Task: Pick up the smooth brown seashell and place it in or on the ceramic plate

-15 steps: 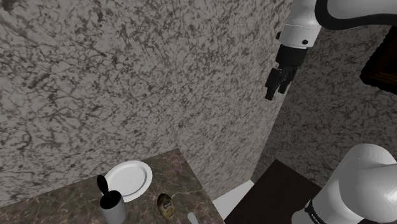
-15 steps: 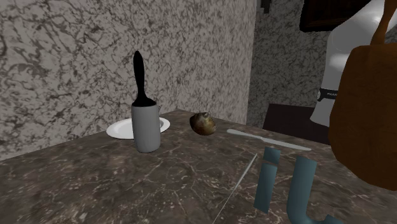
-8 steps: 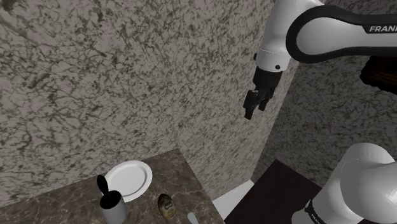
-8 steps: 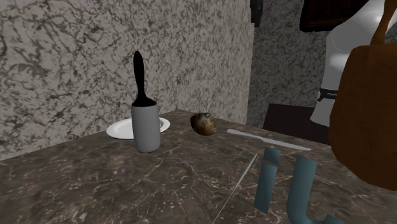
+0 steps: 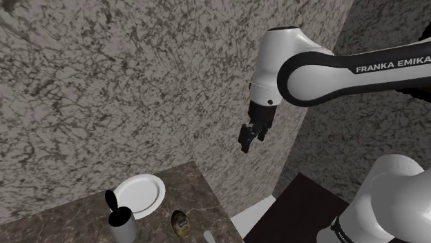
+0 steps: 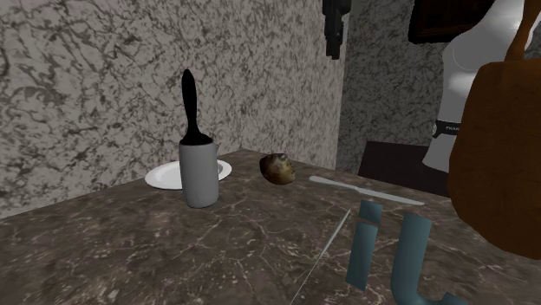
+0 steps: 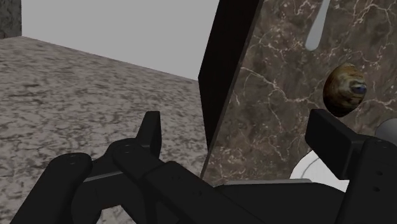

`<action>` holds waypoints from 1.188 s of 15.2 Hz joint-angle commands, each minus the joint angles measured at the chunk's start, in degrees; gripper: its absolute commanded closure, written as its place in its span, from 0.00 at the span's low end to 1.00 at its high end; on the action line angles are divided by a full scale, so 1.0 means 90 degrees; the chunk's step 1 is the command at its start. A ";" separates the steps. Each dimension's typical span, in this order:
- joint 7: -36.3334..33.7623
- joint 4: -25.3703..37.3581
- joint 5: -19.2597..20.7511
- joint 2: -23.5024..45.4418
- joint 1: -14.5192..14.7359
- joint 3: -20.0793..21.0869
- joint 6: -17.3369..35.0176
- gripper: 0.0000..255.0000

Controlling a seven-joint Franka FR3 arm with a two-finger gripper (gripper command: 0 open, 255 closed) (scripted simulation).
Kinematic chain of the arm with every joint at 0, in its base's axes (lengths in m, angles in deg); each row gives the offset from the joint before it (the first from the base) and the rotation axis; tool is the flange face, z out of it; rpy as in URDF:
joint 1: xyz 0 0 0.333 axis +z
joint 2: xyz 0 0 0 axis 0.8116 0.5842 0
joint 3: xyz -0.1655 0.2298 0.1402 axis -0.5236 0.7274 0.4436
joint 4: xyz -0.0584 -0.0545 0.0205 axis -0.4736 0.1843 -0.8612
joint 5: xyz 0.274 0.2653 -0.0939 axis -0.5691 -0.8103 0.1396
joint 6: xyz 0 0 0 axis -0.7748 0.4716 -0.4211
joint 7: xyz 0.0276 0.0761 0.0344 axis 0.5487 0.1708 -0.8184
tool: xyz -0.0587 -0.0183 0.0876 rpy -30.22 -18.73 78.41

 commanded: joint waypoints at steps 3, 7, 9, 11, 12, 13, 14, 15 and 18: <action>-0.0334 0.0037 -0.0132 0.0685 0.0164 0.0406 0.0662 0.00; -0.0671 0.0149 -0.0133 0.1475 0.0271 0.0791 0.1335 0.00; -0.0863 0.0252 -0.0075 0.1904 0.0312 0.0978 0.1656 0.00; -0.1079 0.0385 0.0032 0.2355 0.0350 0.1154 0.1960 0.00; -0.1196 0.0462 0.0105 0.2587 0.0369 0.1237 0.2104 0.00; -0.1319 0.0547 0.0192 0.2824 0.0389 0.1315 0.2243 0.00; -0.1450 0.0640 0.0294 0.3065 0.0411 0.1388 0.2376 0.00; -0.1588 0.0740 0.0409 0.3310 0.0439 0.1451 0.2502 0.00; -0.2031 0.1087 0.0825 0.4060 0.0567 0.1579 0.2831 0.00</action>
